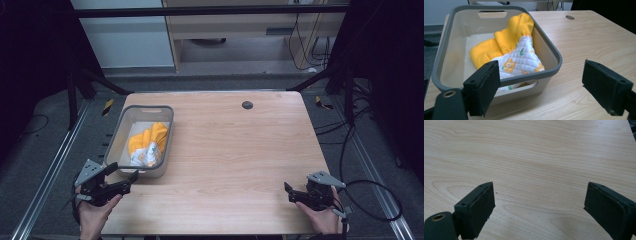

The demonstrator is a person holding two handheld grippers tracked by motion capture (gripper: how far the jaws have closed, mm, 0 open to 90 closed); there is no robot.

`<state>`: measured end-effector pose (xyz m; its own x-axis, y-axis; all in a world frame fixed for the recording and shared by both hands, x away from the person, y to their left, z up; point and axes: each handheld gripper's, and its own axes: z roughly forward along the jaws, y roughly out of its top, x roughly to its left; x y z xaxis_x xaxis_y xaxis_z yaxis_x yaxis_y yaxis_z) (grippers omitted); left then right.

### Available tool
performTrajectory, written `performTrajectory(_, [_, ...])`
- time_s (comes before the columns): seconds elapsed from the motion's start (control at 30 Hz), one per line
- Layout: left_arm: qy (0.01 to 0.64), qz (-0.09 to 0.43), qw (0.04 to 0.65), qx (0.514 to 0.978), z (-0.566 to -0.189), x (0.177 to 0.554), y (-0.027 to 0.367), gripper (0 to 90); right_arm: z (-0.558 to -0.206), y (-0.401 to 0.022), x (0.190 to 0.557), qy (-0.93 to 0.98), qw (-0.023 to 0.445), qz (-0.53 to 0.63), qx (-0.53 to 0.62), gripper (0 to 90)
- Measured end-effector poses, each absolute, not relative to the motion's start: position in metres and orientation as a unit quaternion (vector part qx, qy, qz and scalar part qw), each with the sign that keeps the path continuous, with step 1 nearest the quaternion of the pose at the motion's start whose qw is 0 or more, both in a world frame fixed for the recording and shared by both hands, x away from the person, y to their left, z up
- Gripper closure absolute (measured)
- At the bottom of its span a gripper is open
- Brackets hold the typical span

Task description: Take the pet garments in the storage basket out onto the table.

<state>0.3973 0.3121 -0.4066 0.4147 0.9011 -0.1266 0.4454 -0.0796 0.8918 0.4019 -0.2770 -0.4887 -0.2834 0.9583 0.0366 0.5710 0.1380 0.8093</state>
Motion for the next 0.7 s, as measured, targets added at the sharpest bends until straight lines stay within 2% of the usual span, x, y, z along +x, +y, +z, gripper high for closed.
performTrajectory(0.7, [0.492,0.243,0.485,0.681,-0.385,0.417,0.321,16.1,-0.490,-0.275,0.403,0.712,0.265,0.373,0.533,9.3])
